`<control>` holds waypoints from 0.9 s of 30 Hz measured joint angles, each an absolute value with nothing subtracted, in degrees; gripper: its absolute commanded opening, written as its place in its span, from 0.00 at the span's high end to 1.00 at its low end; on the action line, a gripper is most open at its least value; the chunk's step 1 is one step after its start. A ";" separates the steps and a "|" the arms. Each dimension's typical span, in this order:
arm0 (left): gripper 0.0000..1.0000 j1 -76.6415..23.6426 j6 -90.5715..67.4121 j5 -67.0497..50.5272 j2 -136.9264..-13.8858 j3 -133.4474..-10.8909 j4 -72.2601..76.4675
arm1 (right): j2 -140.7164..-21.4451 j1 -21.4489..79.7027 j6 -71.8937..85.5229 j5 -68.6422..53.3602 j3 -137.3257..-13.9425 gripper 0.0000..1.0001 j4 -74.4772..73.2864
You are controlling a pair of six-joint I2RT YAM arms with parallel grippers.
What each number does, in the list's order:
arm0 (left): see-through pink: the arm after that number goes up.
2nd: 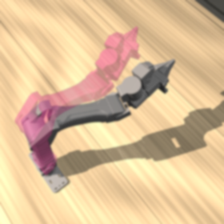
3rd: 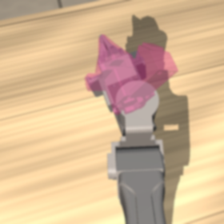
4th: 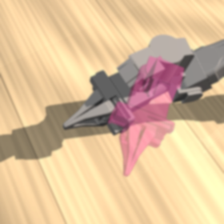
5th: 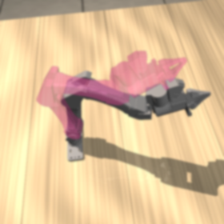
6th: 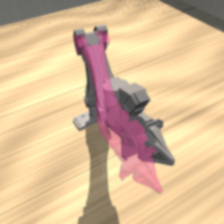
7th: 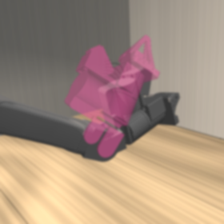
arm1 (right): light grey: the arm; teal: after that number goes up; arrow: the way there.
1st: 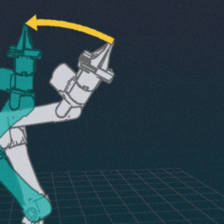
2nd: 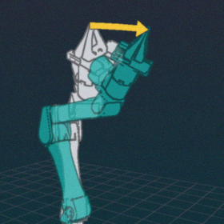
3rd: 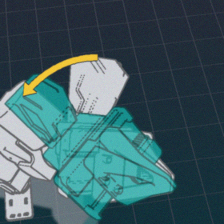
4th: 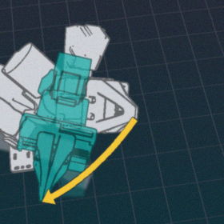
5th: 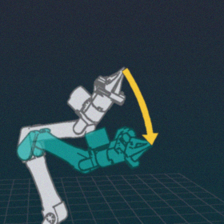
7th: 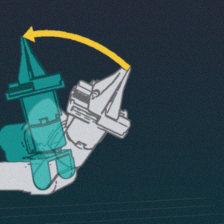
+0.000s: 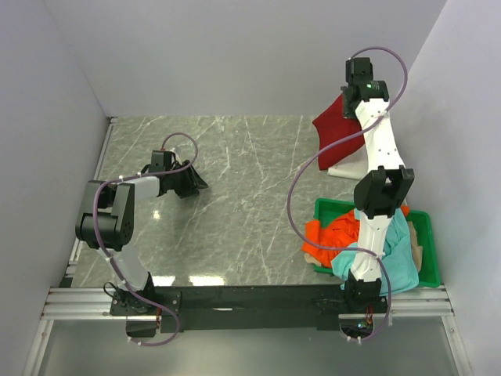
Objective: Fold and stack the t-shirts
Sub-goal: Neatly place the folded tshirt to the corner
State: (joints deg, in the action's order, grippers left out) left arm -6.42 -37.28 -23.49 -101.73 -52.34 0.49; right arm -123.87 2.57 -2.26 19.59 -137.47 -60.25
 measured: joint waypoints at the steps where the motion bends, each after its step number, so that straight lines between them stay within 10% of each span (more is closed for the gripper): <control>1: 0.45 -6.42 -37.28 -23.51 -101.73 -52.25 0.62 | -123.79 2.57 -2.15 19.22 -137.47 1.00 -60.29; 27: 0.45 -6.42 -37.30 -24.03 -102.08 -51.99 1.78 | -121.38 -2.92 0.64 12.08 -137.32 1.00 -62.81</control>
